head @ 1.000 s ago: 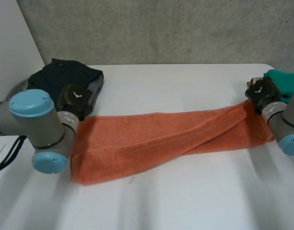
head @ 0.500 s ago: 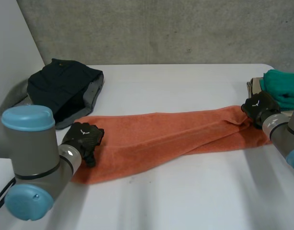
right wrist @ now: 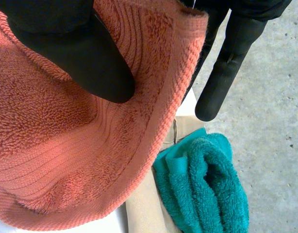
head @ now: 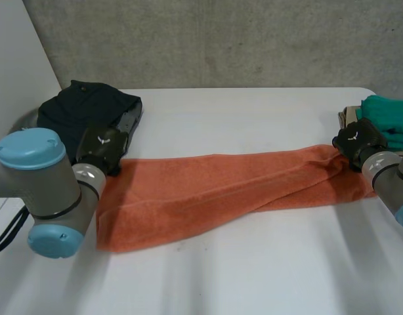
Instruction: Fold the laundry.
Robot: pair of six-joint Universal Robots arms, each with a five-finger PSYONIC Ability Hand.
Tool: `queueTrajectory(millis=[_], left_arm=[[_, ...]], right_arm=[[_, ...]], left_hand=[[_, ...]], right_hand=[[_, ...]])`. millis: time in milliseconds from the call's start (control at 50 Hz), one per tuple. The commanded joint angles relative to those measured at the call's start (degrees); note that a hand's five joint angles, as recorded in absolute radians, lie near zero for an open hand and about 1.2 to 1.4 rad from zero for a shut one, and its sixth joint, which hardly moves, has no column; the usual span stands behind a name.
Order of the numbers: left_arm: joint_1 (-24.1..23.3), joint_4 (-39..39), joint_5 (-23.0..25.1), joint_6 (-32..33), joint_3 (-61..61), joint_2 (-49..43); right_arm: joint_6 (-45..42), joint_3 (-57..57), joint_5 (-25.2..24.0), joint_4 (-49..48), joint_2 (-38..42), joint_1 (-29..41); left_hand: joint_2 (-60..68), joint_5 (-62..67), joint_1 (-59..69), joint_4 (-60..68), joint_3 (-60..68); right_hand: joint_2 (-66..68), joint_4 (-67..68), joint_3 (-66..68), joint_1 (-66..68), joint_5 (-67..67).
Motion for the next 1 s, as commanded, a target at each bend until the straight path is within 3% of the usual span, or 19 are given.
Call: queueTrajectory(millis=[20,120,340,400,420,440,460,800,820,840,1000], left_arm=[[-2.2,-10.2,0.0,-1.2,-5.4,2.6],[-3.7,-9.8,0.0,-2.1,-9.8,5.5],[-2.8,-4.9,-0.2,-1.4,-10.5,2.1],[-2.5,-3.4,-0.2,-1.3,-10.0,0.3],[-2.5,-3.0,-0.2,-1.3,-9.9,-0.1],[-2.5,-2.3,-0.2,-1.3,-9.6,-0.9],[-2.5,-1.9,-0.2,-1.3,-9.5,-1.1],[-1.6,-1.3,0.0,1.7,-6.5,0.4],[-1.9,-2.5,0.0,1.5,-7.2,1.4],[-2.1,-3.4,-0.1,1.1,-7.5,2.0],[-1.7,-6.9,-0.2,0.8,-11.3,3.6]], right_arm=[[-0.1,0.8,0.0,0.1,0.2,-0.1],[-0.1,0.8,0.0,0.1,0.2,-0.2],[-0.1,2.3,-0.1,0.1,0.2,-0.1],[-0.1,2.6,-0.2,0.1,0.2,-0.1],[-0.1,2.6,-0.1,0.1,0.2,-0.2],[-0.1,2.6,-0.2,0.1,0.2,-0.1],[-0.1,2.6,-0.2,0.0,0.2,-0.2],[-0.1,2.1,0.2,0.1,0.0,0.0],[-0.1,2.2,0.1,0.1,-0.1,0.0],[-0.1,2.4,0.0,0.1,-0.1,0.0],[-0.1,3.0,-0.1,0.2,-0.1,-0.2]], left_hand=[[-4.9,-4.7,-2.8,-5.0,-4.9],[-4.6,-4.4,-2.5,-4.7,-4.6],[-3.4,-3.2,-1.3,-3.5,-3.4],[5.8,6.0,7.9,5.7,5.8],[11.0,11.2,13.1,10.9,11.0],[24.7,24.9,26.8,24.6,24.7],[24.8,25.1,26.9,24.7,24.8],[24.8,25.1,26.9,24.7,24.8],[4.4,4.6,6.5,4.3,4.4],[-2.0,-1.8,0.1,-2.1,-2.0],[-4.6,-4.4,-2.5,-4.7,-4.6]], right_hand=[[12.3,11.3,11.6,15.1,11.1],[12.3,11.3,11.6,15.1,11.1],[12.3,11.3,11.6,15.1,11.1],[12.3,11.3,11.6,15.1,11.1],[12.3,11.3,11.6,15.1,11.1],[12.3,11.3,11.6,15.1,11.1],[12.3,11.3,11.6,15.1,11.1],[12.3,11.3,11.6,15.1,11.1],[12.3,11.3,11.6,15.1,11.1],[12.3,11.3,11.6,15.1,11.1],[12.3,11.3,11.6,15.1,11.1]])
